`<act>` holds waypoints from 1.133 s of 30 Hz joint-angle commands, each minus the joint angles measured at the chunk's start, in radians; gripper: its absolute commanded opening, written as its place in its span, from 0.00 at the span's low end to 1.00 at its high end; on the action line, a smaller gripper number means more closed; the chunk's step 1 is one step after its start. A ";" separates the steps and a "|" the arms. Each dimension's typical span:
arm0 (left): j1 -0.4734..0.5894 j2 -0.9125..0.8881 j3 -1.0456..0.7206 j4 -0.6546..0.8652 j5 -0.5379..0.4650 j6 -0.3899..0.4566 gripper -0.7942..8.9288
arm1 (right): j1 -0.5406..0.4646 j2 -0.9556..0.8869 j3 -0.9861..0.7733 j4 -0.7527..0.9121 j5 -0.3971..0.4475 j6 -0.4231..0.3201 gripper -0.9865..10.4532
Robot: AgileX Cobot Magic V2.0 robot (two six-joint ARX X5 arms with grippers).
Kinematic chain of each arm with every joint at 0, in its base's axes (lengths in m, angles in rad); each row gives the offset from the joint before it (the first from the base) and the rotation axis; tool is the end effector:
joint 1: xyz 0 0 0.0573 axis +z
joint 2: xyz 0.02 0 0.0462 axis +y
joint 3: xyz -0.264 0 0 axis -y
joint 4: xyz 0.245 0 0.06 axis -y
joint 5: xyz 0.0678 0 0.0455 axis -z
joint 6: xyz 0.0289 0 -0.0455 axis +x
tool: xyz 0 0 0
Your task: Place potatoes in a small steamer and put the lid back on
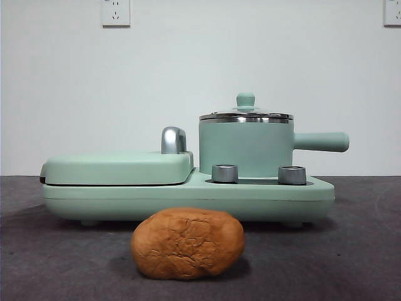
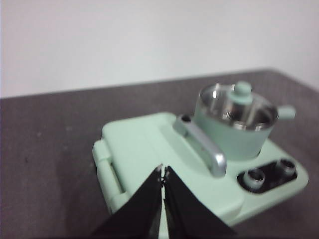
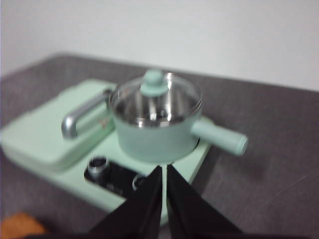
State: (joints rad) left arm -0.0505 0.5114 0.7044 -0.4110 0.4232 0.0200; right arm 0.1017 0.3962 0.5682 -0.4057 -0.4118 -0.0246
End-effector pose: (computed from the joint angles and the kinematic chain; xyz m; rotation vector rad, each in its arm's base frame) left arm 0.1099 -0.0174 0.3182 -0.0212 0.2115 -0.4739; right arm 0.0976 0.0216 0.2846 0.0125 0.2271 0.5139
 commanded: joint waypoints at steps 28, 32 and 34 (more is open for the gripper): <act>-0.291 0.423 0.154 0.039 0.018 0.454 0.39 | 0.131 0.306 0.023 -0.015 0.036 -0.269 0.30; -0.307 0.429 0.154 0.092 0.004 0.412 0.39 | 0.131 0.304 0.023 -0.014 0.036 -0.232 0.30; -0.321 0.438 0.154 0.136 -0.030 0.379 0.39 | 0.131 0.301 0.023 -0.013 0.035 -0.217 0.30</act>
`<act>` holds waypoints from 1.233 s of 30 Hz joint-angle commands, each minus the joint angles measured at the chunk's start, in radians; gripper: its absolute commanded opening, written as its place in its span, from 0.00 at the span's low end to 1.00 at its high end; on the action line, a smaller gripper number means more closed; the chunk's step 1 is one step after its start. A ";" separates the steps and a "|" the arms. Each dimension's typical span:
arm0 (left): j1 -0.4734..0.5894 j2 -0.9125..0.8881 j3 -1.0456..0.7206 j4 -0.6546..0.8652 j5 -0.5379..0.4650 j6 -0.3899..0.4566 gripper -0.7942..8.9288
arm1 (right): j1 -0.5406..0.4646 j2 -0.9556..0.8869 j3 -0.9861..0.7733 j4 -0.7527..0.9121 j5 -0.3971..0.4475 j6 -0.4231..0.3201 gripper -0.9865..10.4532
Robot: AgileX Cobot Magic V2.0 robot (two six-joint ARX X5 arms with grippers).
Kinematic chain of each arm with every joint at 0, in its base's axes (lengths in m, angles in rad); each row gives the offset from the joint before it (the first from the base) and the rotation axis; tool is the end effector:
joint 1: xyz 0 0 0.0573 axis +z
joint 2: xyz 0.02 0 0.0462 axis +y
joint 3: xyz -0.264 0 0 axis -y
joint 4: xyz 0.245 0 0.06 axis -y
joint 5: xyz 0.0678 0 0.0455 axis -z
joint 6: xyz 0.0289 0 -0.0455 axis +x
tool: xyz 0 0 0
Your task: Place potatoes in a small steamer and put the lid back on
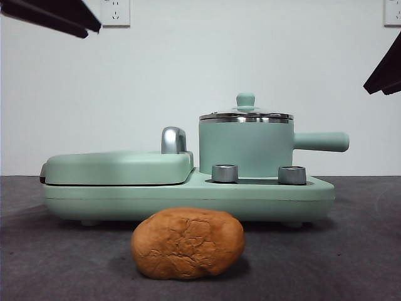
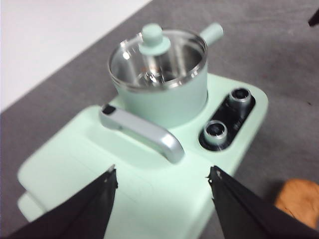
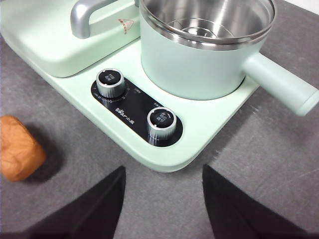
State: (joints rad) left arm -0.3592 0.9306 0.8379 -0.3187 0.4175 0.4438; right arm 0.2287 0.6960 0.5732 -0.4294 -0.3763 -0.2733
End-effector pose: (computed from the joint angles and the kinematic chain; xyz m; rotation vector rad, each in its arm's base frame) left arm 0.1814 -0.0806 0.3146 0.4027 0.2446 -0.8457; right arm 0.1422 0.0440 0.2526 -0.2168 0.4745 0.6614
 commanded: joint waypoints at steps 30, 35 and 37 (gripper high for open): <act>-0.200 0.719 0.402 0.498 -0.111 -0.395 0.37 | 0.004 -0.013 0.018 0.027 -0.001 0.091 0.30; -0.221 0.827 0.521 0.498 -0.111 -0.380 0.37 | 0.004 -0.013 0.018 0.029 -0.001 0.092 0.30; -0.229 0.866 0.563 0.496 -0.111 -0.372 0.37 | 0.004 -0.013 0.018 0.029 -0.001 0.094 0.30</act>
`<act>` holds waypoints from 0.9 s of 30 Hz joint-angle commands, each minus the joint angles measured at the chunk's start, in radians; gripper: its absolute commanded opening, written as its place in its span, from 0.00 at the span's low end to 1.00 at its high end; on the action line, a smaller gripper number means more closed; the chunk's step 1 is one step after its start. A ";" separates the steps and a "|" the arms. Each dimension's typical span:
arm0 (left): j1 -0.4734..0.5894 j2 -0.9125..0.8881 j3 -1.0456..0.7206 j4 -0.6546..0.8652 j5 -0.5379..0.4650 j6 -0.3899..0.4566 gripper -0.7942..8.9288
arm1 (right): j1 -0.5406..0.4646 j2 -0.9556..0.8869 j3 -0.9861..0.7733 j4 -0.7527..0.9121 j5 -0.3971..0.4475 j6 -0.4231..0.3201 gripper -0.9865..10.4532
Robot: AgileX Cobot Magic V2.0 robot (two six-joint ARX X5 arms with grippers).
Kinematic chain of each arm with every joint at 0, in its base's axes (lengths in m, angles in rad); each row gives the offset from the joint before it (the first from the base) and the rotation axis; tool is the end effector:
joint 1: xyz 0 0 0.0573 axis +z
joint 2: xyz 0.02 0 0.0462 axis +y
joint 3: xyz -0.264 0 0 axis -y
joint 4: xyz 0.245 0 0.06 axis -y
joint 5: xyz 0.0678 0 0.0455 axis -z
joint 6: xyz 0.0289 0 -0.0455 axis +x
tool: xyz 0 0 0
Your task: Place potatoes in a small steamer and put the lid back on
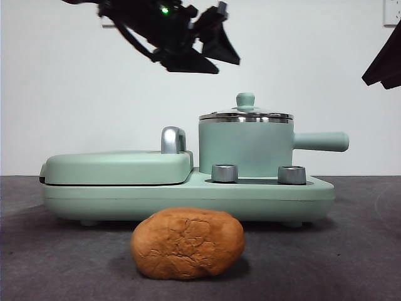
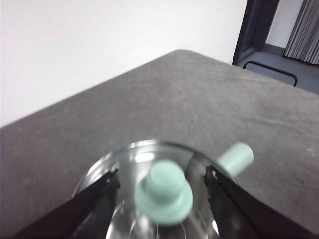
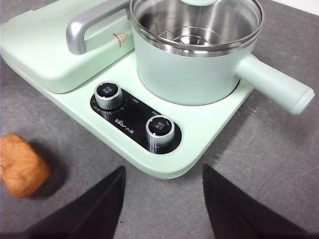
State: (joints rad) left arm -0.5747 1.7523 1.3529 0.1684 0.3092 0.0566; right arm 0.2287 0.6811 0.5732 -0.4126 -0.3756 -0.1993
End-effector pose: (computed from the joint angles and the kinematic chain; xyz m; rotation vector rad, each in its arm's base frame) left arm 0.3389 -0.2300 0.3013 0.0842 0.2116 -0.8864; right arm 0.1409 0.0437 0.2559 -0.1500 0.4660 0.6405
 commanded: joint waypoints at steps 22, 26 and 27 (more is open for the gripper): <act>-0.030 0.214 0.157 -0.003 -0.002 0.097 0.37 | 0.004 0.002 0.018 0.016 -0.001 0.036 0.30; -0.031 0.214 0.157 -0.027 -0.002 0.097 0.37 | 0.004 0.002 0.018 0.016 0.000 0.036 0.30; -0.031 0.216 0.157 -0.033 -0.002 0.097 0.37 | 0.004 0.002 0.018 0.016 0.000 0.036 0.30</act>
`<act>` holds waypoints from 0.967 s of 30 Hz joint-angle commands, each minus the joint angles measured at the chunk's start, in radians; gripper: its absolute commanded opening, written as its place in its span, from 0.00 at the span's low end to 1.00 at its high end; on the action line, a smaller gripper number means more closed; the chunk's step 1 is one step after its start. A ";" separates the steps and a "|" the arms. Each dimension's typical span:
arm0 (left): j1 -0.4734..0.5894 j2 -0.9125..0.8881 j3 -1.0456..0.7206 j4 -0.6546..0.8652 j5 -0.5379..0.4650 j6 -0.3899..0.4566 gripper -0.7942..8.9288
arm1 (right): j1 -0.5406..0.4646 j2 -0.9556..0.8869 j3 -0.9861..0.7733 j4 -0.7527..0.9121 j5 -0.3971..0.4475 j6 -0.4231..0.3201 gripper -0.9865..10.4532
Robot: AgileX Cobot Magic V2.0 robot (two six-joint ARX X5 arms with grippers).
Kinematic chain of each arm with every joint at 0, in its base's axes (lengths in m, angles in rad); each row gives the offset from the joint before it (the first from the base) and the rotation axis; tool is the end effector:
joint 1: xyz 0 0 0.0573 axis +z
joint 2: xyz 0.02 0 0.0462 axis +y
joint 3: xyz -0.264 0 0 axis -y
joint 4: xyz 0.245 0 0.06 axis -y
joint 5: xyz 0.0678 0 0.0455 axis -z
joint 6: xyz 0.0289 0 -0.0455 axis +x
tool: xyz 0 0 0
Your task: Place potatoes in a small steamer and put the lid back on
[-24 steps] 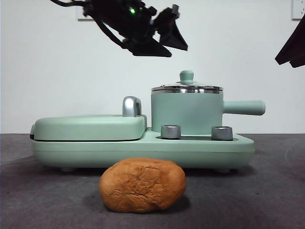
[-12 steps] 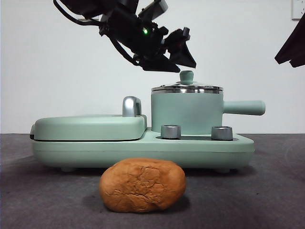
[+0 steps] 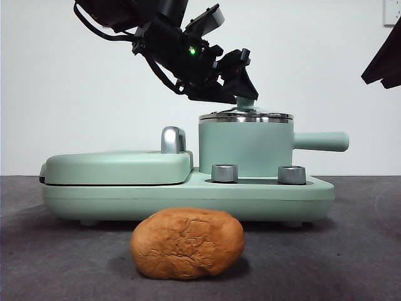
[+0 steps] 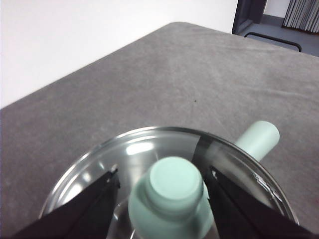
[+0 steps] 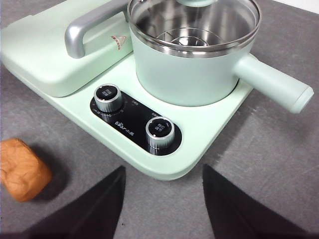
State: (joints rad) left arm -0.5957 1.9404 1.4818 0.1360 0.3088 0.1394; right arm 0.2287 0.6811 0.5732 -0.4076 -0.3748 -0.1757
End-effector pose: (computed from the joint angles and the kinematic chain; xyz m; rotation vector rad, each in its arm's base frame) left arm 0.3692 -0.2609 0.2648 0.1763 0.2675 -0.9185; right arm 0.1411 0.0437 0.2563 -0.1283 0.4684 0.6338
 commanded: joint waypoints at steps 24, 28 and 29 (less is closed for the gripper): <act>-0.010 0.019 0.029 -0.002 -0.002 0.088 0.09 | 0.004 0.002 0.018 0.010 -0.002 0.038 0.30; -0.010 -0.007 0.029 -0.002 -0.002 0.088 0.09 | 0.004 0.002 0.018 0.010 -0.002 0.038 0.30; -0.010 -0.016 0.028 -0.002 -0.002 0.088 0.09 | 0.004 0.002 0.018 0.010 -0.002 0.038 0.30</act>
State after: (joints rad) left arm -0.5995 1.9396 1.4822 0.1146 0.3092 0.2153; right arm 0.2287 0.6811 0.5732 -0.4076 -0.3744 -0.1490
